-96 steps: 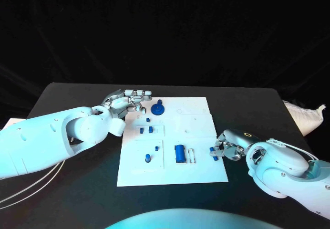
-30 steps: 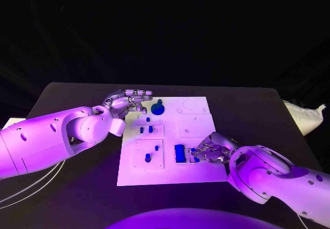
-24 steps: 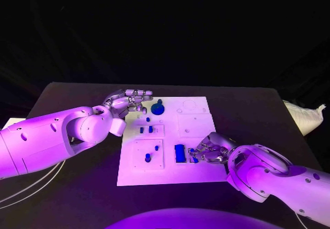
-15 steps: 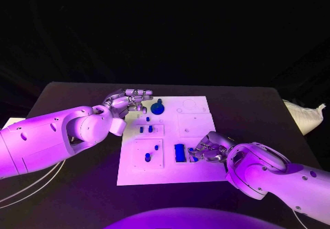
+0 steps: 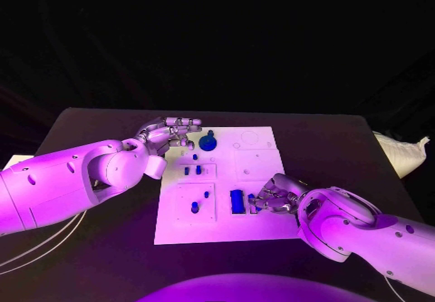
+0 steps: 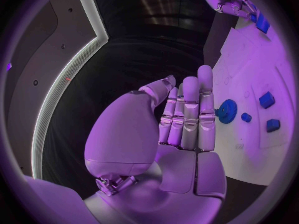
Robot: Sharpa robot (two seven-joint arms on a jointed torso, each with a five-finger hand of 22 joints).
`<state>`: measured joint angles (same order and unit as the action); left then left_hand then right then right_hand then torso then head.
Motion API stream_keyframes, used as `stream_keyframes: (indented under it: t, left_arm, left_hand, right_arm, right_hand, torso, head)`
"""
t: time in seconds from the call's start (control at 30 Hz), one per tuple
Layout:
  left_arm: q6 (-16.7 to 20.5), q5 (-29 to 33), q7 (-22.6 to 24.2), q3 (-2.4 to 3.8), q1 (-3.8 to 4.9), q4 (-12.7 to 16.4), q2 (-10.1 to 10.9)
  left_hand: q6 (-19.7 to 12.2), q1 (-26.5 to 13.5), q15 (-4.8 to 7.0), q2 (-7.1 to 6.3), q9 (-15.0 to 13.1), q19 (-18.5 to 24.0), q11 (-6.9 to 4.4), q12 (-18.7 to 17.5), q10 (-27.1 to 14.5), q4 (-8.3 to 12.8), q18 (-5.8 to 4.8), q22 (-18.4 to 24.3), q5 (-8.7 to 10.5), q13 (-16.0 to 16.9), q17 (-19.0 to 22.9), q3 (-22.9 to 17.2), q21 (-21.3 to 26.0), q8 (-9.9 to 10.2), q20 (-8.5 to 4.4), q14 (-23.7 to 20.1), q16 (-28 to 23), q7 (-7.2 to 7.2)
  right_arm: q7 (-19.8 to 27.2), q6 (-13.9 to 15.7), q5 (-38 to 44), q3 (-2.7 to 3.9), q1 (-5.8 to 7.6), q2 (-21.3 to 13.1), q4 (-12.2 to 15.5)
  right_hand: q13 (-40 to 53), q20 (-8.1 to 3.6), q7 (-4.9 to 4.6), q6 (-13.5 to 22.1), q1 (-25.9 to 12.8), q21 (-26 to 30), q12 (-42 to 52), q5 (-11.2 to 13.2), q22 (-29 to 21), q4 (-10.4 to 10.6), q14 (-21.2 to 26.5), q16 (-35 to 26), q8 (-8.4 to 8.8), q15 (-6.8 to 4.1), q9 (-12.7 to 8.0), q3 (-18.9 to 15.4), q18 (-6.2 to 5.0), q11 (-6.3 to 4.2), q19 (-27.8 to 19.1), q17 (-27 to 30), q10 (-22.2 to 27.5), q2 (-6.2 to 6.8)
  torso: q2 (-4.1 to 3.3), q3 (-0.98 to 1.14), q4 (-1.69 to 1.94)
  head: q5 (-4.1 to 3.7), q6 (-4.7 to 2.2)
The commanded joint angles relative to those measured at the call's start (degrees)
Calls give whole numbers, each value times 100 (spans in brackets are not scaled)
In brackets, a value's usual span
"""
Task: Assemble the parts on the task board
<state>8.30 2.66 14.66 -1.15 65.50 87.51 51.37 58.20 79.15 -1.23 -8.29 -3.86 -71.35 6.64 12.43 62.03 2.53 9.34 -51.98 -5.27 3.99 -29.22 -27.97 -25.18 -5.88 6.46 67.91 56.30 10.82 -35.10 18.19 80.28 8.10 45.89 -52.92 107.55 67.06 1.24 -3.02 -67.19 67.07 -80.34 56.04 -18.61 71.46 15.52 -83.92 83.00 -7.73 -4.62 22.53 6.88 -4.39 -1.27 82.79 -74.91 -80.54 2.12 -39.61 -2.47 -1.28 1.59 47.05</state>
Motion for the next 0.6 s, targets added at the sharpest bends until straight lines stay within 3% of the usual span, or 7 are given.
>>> stream_keyframes:
  t: [0.03, 0.37, 0.6]
  left_arm:
    - [-114, -4, 0, 1, -1, 21, -7]
    - [-136, -21, -10, 1, -1, 26, 3]
    - [-143, -26, -12, 1, -1, 24, 10]
  left_hand:
    - [-37, -22, 0, 15, 8, 31, -3, 23, -33, 5, 97, 9, -3, -9, 8, 40, 36, 3, -2, -39, 28, 5]
    - [-43, -25, -2, 15, 8, 35, 0, 24, -41, 5, 97, 12, -3, -9, 10, 47, 40, 5, 1, -44, 28, 7]
    - [-45, -26, -4, 15, 8, 37, 1, 24, -44, 6, 97, 13, -4, -10, 12, 49, 42, 5, 1, -47, 28, 8]
  right_arm:
    - [-27, -292, 71, -12, -14, 14, 19]
    - [-14, -426, 167, -12, -15, -36, 106]
    - [-9, -410, 306, -11, -16, -141, 239]
  right_hand:
    - [51, -8, -7, -18, -78, -31, 69, 40, 17, 49, -393, 36, -27, -45, 23, -92, 74, -1, 45, -246, -63, -26]
    - [248, -18, 35, -100, -182, -112, 329, 38, 172, 100, -424, 131, -78, -66, 87, -254, 103, -34, 107, -424, -166, -164]
    - [290, -28, 50, -121, -309, -129, 362, 27, 202, 107, -430, 156, -92, -78, 122, -423, 108, -48, 120, -470, -193, -185]
  torso:
    - [-1, -2, 1]
    - [-2, 3, -1]
    - [0, 4, -8]
  head:
    - [0, 6]
    - [2, 21]
    - [5, 27]
